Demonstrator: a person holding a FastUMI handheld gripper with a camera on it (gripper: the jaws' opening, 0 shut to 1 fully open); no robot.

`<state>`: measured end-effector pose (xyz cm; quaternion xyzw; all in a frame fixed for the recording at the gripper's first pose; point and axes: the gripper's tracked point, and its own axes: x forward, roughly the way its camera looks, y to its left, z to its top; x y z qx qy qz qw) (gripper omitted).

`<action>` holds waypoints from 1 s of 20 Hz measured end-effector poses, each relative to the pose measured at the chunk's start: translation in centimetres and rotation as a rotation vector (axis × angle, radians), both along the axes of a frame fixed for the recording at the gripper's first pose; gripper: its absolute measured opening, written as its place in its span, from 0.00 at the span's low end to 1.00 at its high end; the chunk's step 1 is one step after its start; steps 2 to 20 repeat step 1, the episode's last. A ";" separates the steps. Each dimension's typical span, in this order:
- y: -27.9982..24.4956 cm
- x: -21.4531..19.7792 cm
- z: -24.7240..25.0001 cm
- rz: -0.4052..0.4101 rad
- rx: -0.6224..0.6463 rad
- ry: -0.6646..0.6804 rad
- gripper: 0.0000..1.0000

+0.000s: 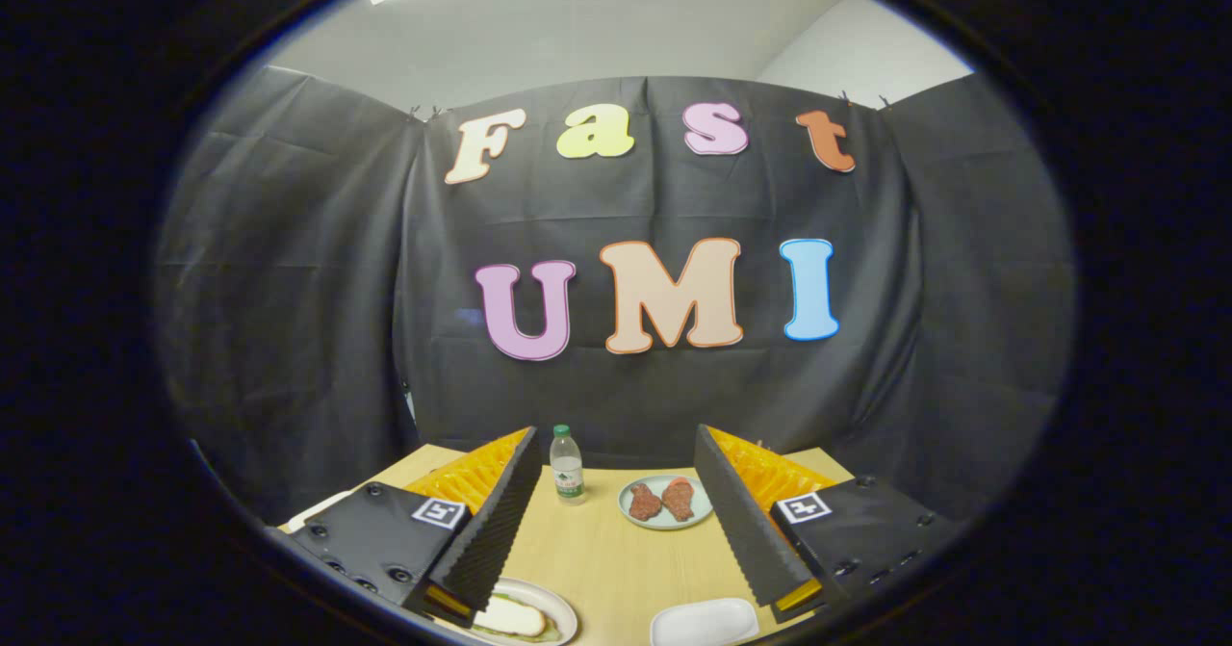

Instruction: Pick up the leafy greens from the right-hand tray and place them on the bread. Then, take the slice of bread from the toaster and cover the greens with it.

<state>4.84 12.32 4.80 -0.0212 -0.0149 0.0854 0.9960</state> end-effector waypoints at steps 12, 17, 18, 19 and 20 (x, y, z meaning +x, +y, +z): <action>0.1 -0.1 -0.2 0.000 0.001 -0.001 1.00; 0.1 -0.1 -0.2 0.000 0.001 -0.001 1.00; 0.1 -0.1 -0.2 0.000 0.001 -0.001 1.00; 0.1 -0.1 -0.2 0.000 0.001 -0.001 1.00; 0.1 -0.1 -0.2 0.000 0.001 -0.001 1.00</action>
